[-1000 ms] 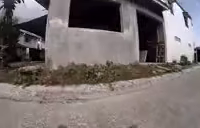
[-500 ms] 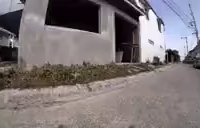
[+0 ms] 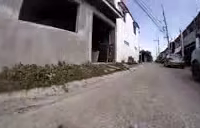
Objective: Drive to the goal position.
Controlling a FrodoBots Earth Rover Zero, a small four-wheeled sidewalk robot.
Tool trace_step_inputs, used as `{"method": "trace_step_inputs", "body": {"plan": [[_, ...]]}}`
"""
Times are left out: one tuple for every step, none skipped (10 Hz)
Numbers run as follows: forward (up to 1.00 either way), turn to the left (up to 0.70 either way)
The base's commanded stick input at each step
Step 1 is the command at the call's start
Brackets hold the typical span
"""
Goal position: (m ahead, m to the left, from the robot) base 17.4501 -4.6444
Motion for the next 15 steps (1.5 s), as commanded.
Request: {"method": "trace_step_inputs", "body": {"plan": [[0.9, -0.44], [1.0, -0.38], [1.0, -0.38], [1.0, -0.38], [1.0, -0.38], [1.0, -0.38], [1.0, -0.38], [1.0, -0.38], [1.0, -0.38], [1.0, -0.38], [1.0, -0.38], [1.0, -0.38], [1.0, -0.38], [1.0, -0.38], [1.0, -0.27]]}}
